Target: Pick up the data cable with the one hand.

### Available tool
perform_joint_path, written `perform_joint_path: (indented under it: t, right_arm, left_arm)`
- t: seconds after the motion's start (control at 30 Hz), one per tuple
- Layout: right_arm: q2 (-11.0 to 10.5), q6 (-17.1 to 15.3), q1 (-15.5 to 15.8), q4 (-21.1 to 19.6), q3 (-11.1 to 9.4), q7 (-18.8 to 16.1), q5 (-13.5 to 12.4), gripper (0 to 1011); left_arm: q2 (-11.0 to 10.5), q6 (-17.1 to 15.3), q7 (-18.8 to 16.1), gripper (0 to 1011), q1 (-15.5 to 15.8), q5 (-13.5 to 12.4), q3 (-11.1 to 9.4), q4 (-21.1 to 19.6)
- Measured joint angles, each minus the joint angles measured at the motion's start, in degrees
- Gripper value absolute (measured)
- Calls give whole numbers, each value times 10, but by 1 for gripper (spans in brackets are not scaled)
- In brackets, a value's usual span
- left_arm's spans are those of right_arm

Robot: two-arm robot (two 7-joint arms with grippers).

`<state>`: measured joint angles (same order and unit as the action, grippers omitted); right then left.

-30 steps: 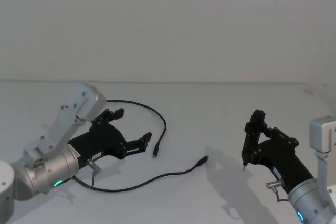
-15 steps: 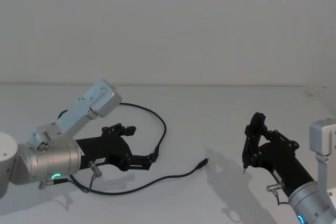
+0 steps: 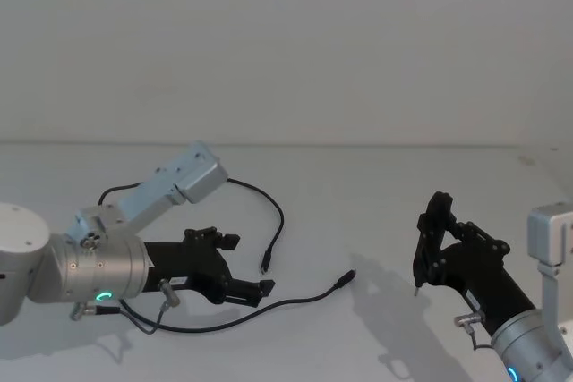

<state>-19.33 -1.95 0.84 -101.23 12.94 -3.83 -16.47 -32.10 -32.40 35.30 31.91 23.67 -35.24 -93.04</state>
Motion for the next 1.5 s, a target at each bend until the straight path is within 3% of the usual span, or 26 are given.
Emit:
perform_joint_path:
  t: [0.5,1.37,1.5]
  right_arm:
    - [0,0,0,0,0,0,0,279]
    - [0,0,0,0,0,0,0,279]
    - [0,0,0,0,0,0,0,279]
  left_arm:
    - [15,-20,10,1001,26,-5,-31,36]
    - [52,-8,19,1001,62,-20,-84,112]
    - [55,-6,19,935,65,-20,-87,117]
